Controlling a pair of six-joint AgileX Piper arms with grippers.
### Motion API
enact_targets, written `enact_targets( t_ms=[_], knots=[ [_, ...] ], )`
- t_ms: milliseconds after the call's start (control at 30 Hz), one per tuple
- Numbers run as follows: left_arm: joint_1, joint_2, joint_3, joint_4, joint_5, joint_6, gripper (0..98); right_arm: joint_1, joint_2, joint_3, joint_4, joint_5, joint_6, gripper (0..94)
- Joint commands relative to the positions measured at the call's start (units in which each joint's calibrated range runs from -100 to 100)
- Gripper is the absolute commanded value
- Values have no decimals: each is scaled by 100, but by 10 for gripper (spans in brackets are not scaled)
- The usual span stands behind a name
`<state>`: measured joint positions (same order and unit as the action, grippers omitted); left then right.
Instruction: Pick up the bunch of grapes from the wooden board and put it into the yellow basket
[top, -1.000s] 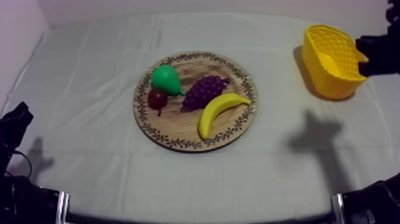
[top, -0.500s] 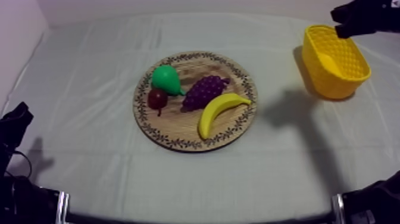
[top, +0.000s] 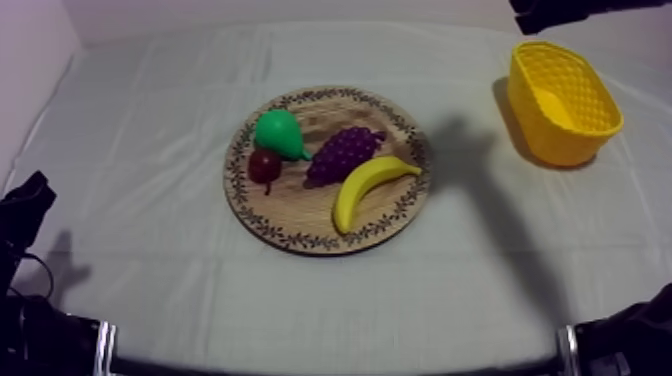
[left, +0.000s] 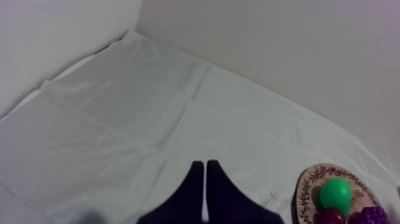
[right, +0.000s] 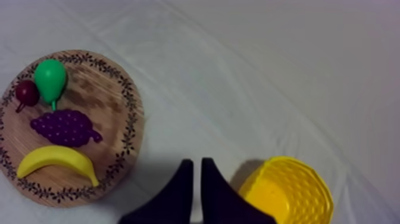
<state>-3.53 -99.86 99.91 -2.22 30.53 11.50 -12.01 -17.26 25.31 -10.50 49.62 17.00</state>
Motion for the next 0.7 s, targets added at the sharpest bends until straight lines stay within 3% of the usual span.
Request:
enact_targets(
  t_ms=[0, 233, 667],
  knots=[
    [2, 3, -2, -1, 2, 0, 1, -37, 234, -416, 8, 182, -9, 31],
    [2, 3, -2, -1, 2, 0, 1, -256, 880, -1528, 176, 648, -187, 32],
    [2, 3, -2, -1, 2, 0, 1, -709, 1691, -2685, 309, 957, -390, 32]
  ],
)
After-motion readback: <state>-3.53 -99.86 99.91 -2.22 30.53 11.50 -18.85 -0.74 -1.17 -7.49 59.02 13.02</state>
